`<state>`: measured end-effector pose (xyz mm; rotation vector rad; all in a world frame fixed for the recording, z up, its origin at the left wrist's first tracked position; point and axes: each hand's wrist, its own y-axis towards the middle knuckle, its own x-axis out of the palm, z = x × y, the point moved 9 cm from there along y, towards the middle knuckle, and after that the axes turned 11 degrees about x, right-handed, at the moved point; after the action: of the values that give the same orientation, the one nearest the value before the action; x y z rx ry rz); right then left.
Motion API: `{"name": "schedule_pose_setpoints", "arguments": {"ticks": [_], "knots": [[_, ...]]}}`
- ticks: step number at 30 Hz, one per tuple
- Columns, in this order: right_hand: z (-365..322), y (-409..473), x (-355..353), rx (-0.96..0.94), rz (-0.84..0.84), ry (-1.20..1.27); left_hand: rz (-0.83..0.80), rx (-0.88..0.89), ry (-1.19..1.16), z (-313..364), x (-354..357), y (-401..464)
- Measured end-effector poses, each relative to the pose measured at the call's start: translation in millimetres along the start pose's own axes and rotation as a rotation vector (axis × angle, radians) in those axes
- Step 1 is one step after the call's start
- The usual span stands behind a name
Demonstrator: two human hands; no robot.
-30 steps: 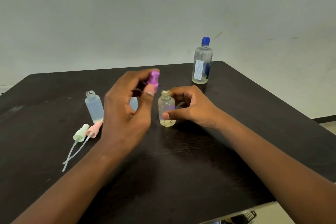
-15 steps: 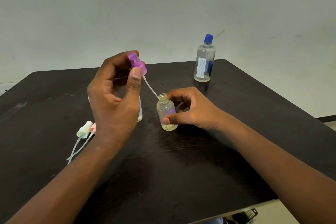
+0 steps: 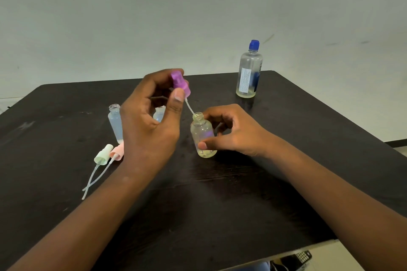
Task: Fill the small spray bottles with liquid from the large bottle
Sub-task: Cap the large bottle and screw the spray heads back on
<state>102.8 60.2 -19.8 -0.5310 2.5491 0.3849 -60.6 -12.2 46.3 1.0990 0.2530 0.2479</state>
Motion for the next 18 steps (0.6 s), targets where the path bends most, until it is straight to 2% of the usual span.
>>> {"name": "schedule_pose_setpoints", "arguments": {"ticks": [6,18], "knots": [[-3.6,-2.2,-1.4,-0.039,0.036,0.016,-0.122,-0.034,0.07,-6.2,13.2,-9.1],[-7.8,-4.5,-3.9,-0.1,0.107,0.058,-0.16,-0.114,0.153,-23.1,17.4,-16.6]]}}
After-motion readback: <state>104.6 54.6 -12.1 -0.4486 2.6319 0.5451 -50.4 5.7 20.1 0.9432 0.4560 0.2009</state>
